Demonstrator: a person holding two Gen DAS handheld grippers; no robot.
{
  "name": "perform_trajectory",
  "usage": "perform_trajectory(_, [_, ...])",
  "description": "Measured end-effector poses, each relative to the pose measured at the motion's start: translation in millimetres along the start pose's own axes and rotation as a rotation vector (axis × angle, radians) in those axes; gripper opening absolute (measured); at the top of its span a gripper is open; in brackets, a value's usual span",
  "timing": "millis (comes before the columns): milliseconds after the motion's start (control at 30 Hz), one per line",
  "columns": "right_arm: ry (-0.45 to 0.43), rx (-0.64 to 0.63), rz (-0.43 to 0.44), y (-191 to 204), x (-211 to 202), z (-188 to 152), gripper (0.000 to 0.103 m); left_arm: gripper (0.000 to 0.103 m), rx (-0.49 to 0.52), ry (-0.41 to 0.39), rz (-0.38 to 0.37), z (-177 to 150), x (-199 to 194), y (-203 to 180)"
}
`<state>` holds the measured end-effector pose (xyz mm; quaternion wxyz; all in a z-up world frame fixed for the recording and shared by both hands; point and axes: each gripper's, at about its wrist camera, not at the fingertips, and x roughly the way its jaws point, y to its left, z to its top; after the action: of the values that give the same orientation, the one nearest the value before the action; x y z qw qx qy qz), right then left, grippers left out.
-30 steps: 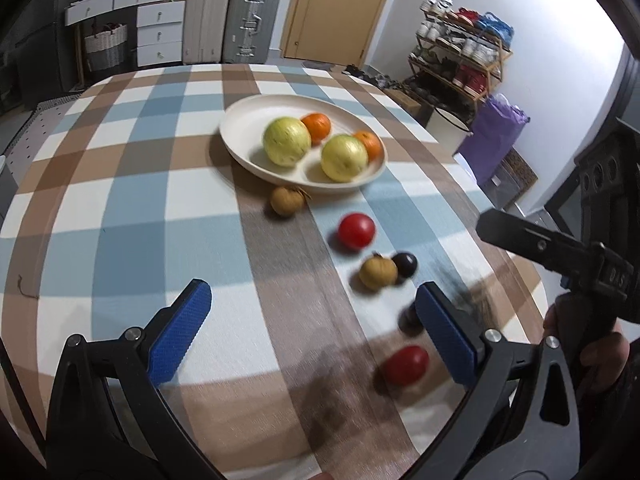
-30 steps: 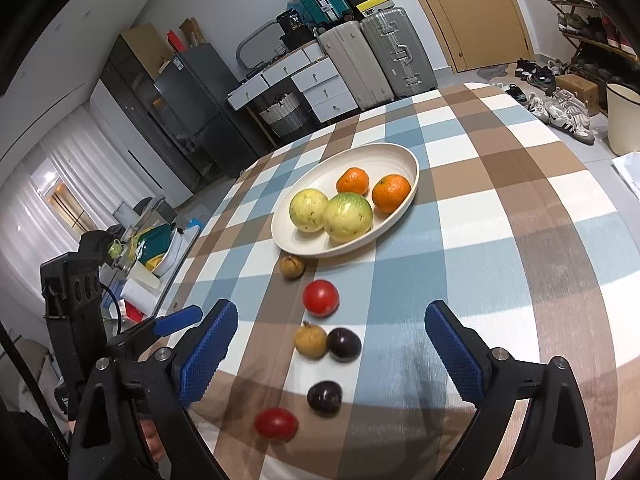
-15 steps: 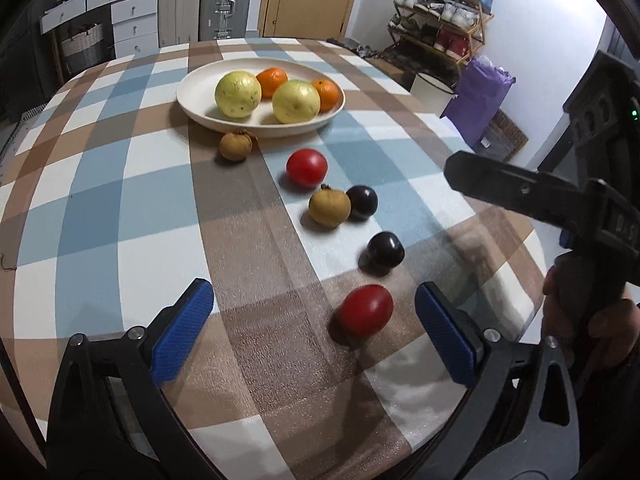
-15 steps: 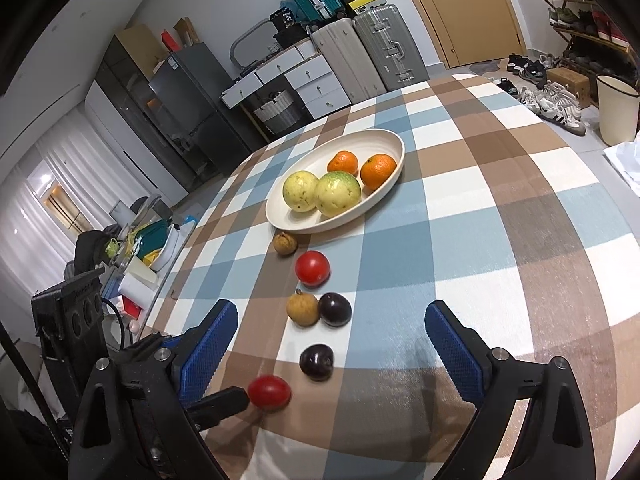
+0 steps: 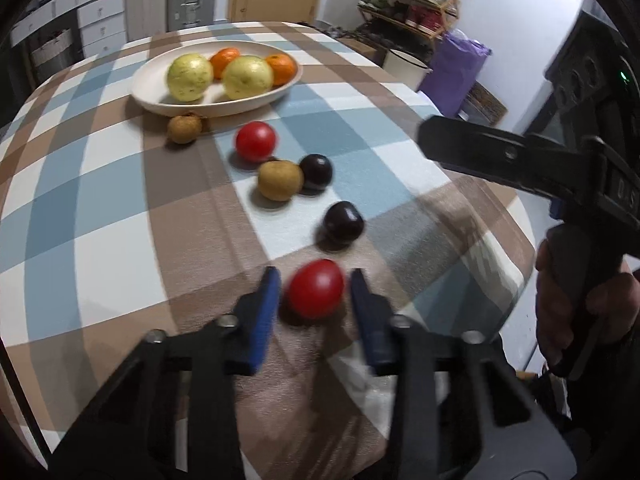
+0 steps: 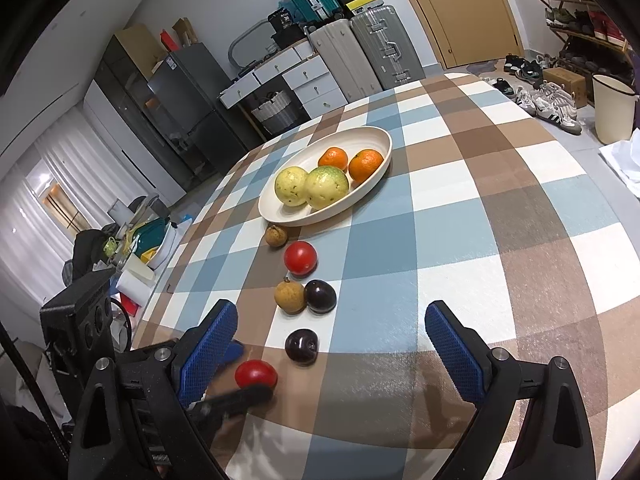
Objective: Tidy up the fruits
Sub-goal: 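Lower the left tool around a red tomato and close it, then grasp another red tomato with the right tool while the left tool holds its tomato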
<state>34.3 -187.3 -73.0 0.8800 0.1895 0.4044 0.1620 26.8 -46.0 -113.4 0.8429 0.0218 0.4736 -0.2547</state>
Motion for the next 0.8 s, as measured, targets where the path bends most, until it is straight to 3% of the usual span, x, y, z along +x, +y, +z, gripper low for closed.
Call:
perform_trajectory(400, [0.003, -0.002, 0.01, -1, 0, -3, 0.096, 0.026, -0.002, -0.004, -0.016, -2, -4, 2])
perform_trajectory(800, [-0.007, -0.013, -0.007, 4, 2, -3, 0.097, 0.026, -0.041, -0.07, -0.011, 0, -28, 18])
